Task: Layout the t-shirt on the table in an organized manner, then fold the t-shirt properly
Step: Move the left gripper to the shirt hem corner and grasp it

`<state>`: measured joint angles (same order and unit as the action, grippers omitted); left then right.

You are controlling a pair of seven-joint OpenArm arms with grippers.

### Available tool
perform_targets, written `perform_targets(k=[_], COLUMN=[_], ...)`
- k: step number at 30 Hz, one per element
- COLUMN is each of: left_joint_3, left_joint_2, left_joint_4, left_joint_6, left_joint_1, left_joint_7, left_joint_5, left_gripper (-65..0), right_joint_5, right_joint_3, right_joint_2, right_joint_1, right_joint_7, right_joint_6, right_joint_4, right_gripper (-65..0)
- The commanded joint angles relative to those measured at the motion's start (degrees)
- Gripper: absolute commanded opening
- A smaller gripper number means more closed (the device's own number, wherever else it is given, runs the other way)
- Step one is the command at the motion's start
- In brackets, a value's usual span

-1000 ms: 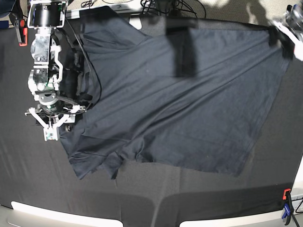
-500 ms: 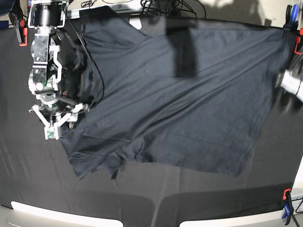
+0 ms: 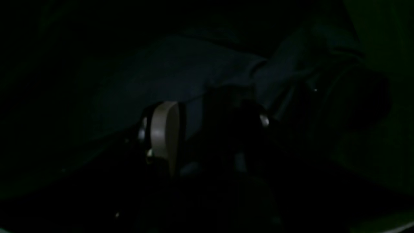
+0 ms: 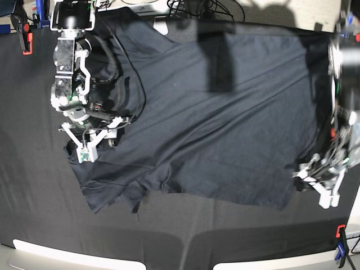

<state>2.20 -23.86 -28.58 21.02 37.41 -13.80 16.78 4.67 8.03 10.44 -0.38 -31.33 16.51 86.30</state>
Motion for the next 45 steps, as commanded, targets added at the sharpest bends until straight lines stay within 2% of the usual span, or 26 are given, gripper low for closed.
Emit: perform_targets(k=[1,4,7,8,10,11,17,19,22,23,24,28,29,32,33,35,39,40,42,45], left_joint_3=[0.0,0.1,0.1,0.1,0.1,0.1,0.1,0.1,0.1,0.1,0.1,0.1,0.1,0.1,0.1,0.1,0.1,0.1,0.1,0.1], left_joint_2=[0.2,2.5,4.5,5.1,6.0,6.1,5.8,5.9,5.9,6.0,6.1,6.2,6.2,6.2,6.2,5.9,5.2,4.9,4.2,3.3], left_joint_4=[2.1,10.1,14.8,15.7,17.0,17.3,19.3,19.6,19.6,19.6,19.6,19.6,19.6,19.6,19.6,19.6,19.6,19.6,19.6,19.6], left_joint_6=[0.2,0.2,-0.5,-3.0,-10.5,-12.6,-12.9,-11.5,-0.5,2.4,3.8,4.3,4.3,4.3,3.7,-0.4,-14.6,-17.0,-19.6,-19.8], left_joint_1=[3.6,7.4,9.5,9.8,9.9,9.9,9.7,9.1,8.5,8.5,8.7,9.5,9.6,9.6,9.6,9.7,10.5,10.6,10.7,10.7], left_joint_7=[3.1,8.6,11.9,12.2,12.7,13.5,13.1,13.0,13.0,13.0,13.0,13.0,12.8,12.5,13.1,15.6,19.3,20.8,23.3,24.9], left_joint_5=[-0.5,-4.7,-7.4,-7.8,-7.8,-7.8,-7.8,-7.8,-7.8,-7.8,-7.8,-7.8,-7.8,-7.8,-7.8,-7.8,-7.8,-7.8,-7.8,-7.8], left_gripper=[-39.0,-39.0,-39.1,-40.0,-40.1,-40.1,-40.1,-40.1,-42.0,-42.8,-43.5,-44.2,-47.7,-65.0,-65.0,-65.0,-65.0,-65.0,-65.0,-65.0], right_joint_5=[0.5,0.5,0.5,0.5,0.5,0.5,0.5,0.5,0.5,0.5,0.5,0.5,0.5,0.5,0.5,0.5,0.5,0.5,0.5,0.5], right_joint_3=[0.2,0.2,0.2,0.2,0.2,0.2,0.2,0.2,0.2,0.2,0.2,0.2,0.2,0.2,0.2,0.2,0.2,0.2,0.2,0.2], right_joint_2=[0.5,0.5,0.5,0.5,0.5,0.5,0.5,0.5,0.5,0.5,0.5,0.5,0.5,0.5,0.5,0.5,0.5,0.5,0.5,0.5], right_joint_1=[1.0,1.0,1.0,1.0,0.9,1.0,1.0,1.0,1.0,1.0,1.0,1.0,1.0,1.0,1.0,1.0,1.0,1.0,1.0,1.0], right_joint_7=[1.2,1.2,-0.2,-0.8,-1.7,-2.1,-2.1,-2.1,-2.1,-2.0,-2.0,-2.1,-2.1,-2.1,-2.1,-2.2,-2.6,-2.6,-2.8,-2.8], right_joint_6=[-0.1,-0.1,-0.1,-0.1,-0.1,-0.1,0.0,0.0,0.0,0.0,0.0,0.0,0.0,0.0,0.0,0.0,0.0,0.0,0.0,0.0], right_joint_4=[1.1,1.1,1.1,1.1,1.1,1.1,1.1,1.1,1.1,1.1,1.1,1.1,1.1,1.1,1.1,1.1,1.1,1.1,1.1,1.1], right_gripper=[-35.1,-35.1,-35.1,-35.1,-35.1,-35.1,-35.1,-35.1,-35.1,-35.1,-35.1,-35.1,-35.1,-35.1,-35.1,-35.1,-35.1,-35.1,-35.1,-35.1])
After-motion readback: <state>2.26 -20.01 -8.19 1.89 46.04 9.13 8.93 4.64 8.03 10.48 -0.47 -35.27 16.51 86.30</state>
